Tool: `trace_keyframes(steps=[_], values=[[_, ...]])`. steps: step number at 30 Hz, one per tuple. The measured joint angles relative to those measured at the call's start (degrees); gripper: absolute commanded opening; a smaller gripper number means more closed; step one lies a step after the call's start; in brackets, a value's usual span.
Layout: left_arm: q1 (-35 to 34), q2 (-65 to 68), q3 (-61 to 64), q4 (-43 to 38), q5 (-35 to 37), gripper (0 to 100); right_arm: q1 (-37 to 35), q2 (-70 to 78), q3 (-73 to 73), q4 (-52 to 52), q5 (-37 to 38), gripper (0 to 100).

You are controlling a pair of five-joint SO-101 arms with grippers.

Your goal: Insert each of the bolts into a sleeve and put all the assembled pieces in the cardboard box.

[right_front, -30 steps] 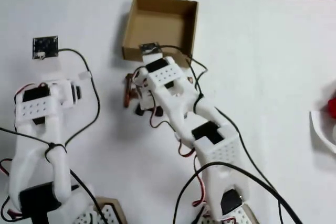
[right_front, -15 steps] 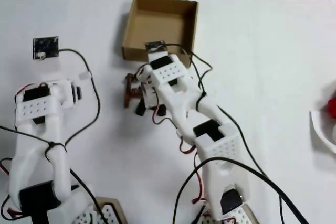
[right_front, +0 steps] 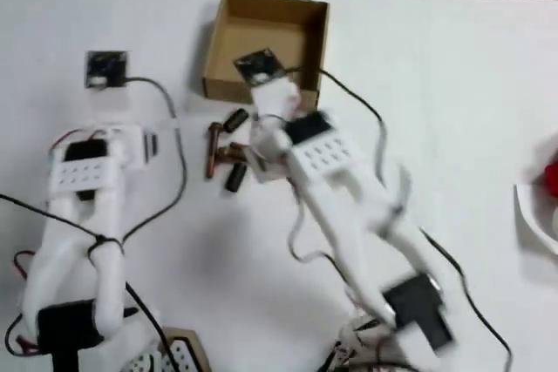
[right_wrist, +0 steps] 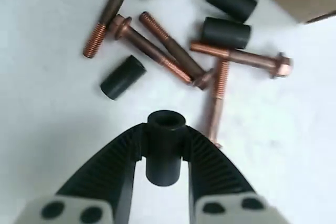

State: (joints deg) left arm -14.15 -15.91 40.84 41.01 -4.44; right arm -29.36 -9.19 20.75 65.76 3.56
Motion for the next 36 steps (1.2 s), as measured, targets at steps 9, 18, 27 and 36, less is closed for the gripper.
trace_keyframes(steps=[9,18,27,36], values=[[8.88,24.97,-16.70,2.11,7.21,19,18.99,-17.49,17.67,-8.70,7.12,2.0],[11.25,46.77,-45.98,25.05,13.19,19,25.32,-17.93,27.60,-16.79,7.47,2.0],[11.96,50.02,-60.92,37.10,13.36,19,25.41,-17.93,27.87,-17.41,7.47,2.0],[15.65,50.02,-65.49,42.20,14.59,19,25.41,-17.93,27.87,-17.85,7.47,2.0]])
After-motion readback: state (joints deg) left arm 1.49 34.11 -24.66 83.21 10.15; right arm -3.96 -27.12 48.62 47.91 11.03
